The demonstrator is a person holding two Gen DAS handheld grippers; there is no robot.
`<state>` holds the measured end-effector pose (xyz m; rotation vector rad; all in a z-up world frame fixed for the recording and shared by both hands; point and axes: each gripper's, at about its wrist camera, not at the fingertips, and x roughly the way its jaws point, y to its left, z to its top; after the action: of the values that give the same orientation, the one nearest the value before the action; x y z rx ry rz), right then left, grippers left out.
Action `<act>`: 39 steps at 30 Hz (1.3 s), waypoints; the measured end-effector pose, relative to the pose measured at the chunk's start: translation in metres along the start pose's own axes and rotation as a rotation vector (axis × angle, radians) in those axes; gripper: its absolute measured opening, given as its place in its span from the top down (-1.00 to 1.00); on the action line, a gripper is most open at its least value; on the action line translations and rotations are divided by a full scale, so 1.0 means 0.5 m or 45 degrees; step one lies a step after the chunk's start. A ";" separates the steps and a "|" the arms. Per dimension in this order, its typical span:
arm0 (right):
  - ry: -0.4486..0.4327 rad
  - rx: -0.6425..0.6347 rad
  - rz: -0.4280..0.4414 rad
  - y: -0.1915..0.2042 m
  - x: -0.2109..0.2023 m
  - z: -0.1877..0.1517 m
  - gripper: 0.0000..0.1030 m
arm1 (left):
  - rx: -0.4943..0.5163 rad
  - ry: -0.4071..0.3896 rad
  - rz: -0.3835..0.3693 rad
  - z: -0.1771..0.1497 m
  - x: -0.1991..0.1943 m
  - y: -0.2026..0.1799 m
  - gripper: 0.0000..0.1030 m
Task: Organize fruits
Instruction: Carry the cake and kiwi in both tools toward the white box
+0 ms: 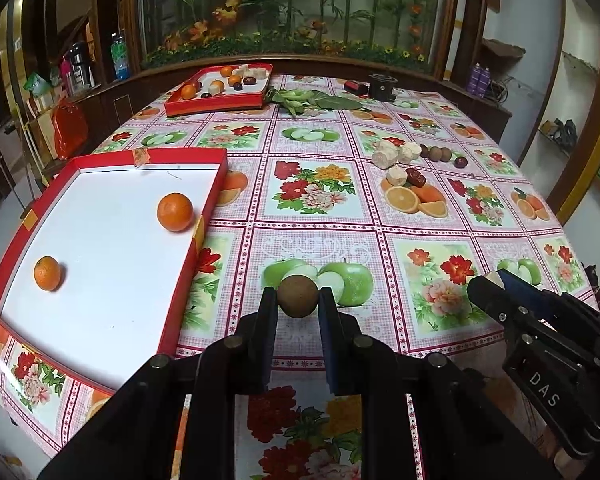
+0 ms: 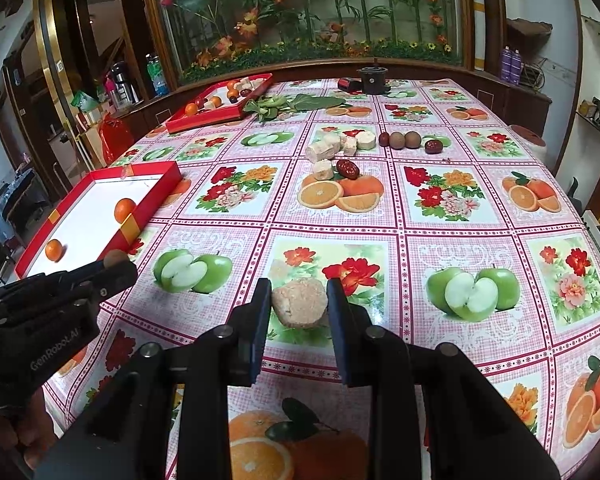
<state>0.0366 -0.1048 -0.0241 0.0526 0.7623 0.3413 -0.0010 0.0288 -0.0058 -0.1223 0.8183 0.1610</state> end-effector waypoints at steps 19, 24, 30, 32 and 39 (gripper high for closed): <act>-0.021 -0.098 0.062 0.074 -0.006 0.035 0.42 | -0.109 -0.042 0.052 0.025 -0.027 0.085 0.63; -0.025 -0.145 0.094 0.116 -0.005 0.049 0.42 | -0.156 -0.042 0.076 0.028 -0.026 0.124 0.63; -0.027 -0.213 0.159 0.182 0.006 0.068 0.42 | -0.247 -0.058 0.136 0.043 -0.026 0.204 0.63; -0.032 -0.236 0.192 0.208 0.011 0.073 0.42 | -0.284 -0.057 0.166 0.049 -0.022 0.239 0.63; -0.027 -0.292 0.312 0.286 0.046 0.091 0.42 | -0.347 -0.048 0.275 0.067 0.005 0.317 0.63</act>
<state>0.0425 0.0411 0.0178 -0.0672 0.6926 0.6587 -0.0054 0.1901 0.0079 -0.2865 0.7678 0.4774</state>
